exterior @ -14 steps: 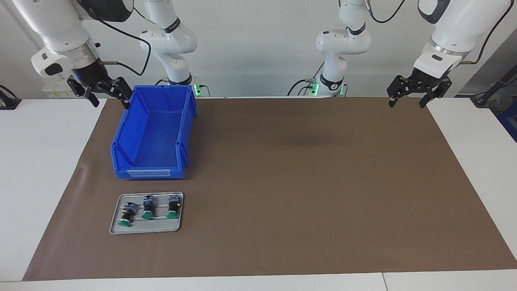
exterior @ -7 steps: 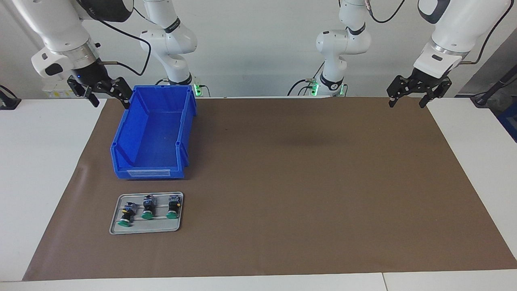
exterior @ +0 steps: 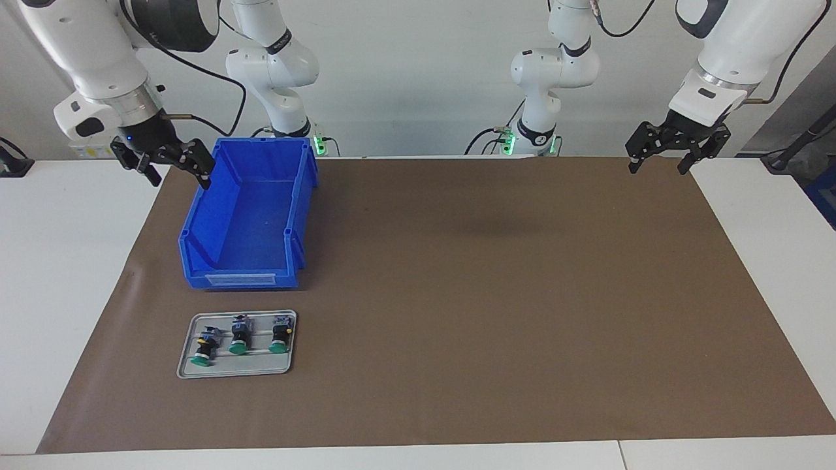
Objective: Place and press button with both arms
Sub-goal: 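Reach the right gripper to the metal tray and grasp a green button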
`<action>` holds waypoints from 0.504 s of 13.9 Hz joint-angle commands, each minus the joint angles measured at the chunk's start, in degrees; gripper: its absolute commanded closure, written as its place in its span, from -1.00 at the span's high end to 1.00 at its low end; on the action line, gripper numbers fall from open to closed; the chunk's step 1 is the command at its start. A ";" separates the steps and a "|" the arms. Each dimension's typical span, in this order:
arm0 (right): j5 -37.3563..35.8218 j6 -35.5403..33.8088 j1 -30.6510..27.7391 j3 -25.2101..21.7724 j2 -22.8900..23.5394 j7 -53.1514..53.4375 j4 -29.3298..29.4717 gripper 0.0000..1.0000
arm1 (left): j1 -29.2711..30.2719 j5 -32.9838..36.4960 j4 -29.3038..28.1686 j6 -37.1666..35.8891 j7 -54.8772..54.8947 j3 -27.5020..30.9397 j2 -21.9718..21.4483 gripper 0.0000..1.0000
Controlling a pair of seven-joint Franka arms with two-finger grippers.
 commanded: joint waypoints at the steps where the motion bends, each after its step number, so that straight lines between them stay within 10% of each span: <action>1: 0.01 3.19 -0.40 0.16 9.32 -0.40 6.03 1.00 | 0.42 0.86 -2.25 0.83 -0.22 -0.40 -1.89 1.00; 7: 2.03 16.99 -0.13 1.38 23.92 -0.40 11.06 1.00 | 0.42 0.86 -2.25 0.83 -0.22 -0.40 -1.89 1.00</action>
